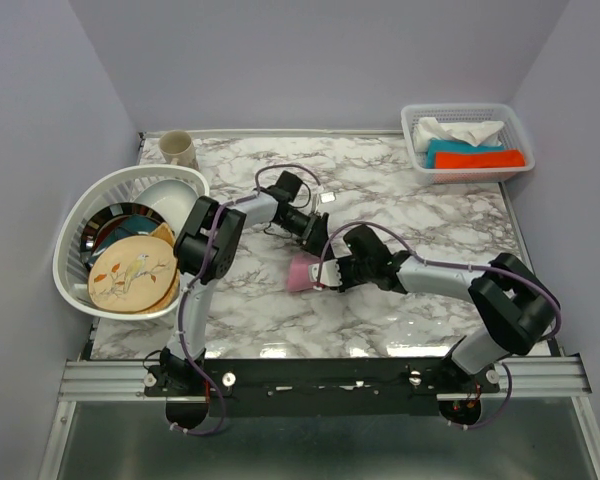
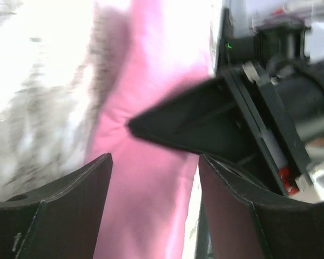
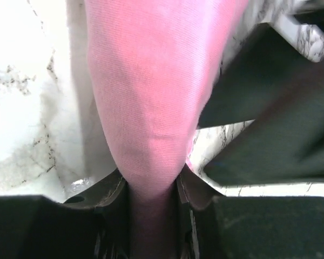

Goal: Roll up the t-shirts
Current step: Pick up the T-shirt from the center of the board, then place the T-shirt in the bin.

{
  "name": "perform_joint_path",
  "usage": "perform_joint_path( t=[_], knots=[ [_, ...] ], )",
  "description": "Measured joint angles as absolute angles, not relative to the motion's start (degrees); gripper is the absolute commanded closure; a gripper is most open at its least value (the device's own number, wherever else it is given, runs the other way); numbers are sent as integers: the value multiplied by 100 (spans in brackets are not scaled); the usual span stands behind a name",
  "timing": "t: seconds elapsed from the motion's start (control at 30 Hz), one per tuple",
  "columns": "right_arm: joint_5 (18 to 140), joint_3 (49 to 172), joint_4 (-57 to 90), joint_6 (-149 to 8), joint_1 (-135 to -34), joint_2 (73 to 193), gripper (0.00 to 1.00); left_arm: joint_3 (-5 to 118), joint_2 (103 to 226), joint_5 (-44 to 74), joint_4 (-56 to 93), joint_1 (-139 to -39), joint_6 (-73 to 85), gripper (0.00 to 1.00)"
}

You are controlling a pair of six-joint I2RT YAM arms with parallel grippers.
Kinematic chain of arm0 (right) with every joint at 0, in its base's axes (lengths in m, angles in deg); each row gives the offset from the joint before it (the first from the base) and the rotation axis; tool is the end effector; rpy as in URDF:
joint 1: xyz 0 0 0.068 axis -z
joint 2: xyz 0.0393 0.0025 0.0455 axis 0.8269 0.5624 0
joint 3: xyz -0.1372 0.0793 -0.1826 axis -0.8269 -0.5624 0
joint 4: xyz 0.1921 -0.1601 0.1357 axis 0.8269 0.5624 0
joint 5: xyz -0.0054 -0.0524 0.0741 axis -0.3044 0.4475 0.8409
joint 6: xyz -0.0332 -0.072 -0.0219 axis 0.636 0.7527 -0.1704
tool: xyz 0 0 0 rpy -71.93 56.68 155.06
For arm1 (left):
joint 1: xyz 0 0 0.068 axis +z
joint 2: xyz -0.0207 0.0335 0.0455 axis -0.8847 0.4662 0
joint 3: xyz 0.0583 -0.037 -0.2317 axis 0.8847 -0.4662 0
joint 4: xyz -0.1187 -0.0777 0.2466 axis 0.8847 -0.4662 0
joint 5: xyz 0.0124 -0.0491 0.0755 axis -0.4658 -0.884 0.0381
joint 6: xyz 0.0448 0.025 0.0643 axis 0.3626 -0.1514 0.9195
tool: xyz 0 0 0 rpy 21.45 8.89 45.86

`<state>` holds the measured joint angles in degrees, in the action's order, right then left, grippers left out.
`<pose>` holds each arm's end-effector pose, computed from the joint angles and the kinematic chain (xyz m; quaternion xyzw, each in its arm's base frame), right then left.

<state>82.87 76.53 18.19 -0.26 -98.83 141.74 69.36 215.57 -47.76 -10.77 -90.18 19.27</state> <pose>0.2350 0.2384 0.0724 -0.7692 0.5362 0.0321 0.3461 0.3519 -0.2633 0.0716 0.3063 0.7482 -0.5883 0.0139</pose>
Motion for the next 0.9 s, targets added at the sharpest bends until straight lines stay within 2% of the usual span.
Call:
perform_joint_path(
  t=[0.07, 0.1, 0.3, 0.4, 0.67, 0.77, 0.8, 0.9],
  knots=[
    [8287, 7719, 1937, 57, -9905, 14181, 92, 7165, 21588, -4433, -1020, -8872, 1502, 23],
    [8287, 7738, 1991, 72, -9916, 14181, 99, 7408, 21627, -4171, -968, -8784, 1312, 23],
    [8314, 7839, 2807, 308, -9835, 13862, 99, 8936, 21618, -3152, -846, -8161, 910, 22],
    [8335, 8084, 3414, 485, -9614, 13645, 99, 9220, 21380, -2929, -784, -7879, 851, 22],
    [8392, 9456, 4372, 1086, -8464, 13505, 99, 8510, 20119, -2809, -861, -7276, 814, 21],
    [8427, 10354, 4594, 1355, -7732, 13726, 99, 8055, 19690, -2818, -911, -7256, 810, 20],
    [8432, 10617, 4592, 1414, -7494, 13875, 99, 7965, 19627, -2813, -894, -7256, 807, 2],
    [8434, 11467, 4568, 1552, -6867, 14388, 99, 7552, 19321, -2855, -878, -7272, 783, 2]
  ],
)
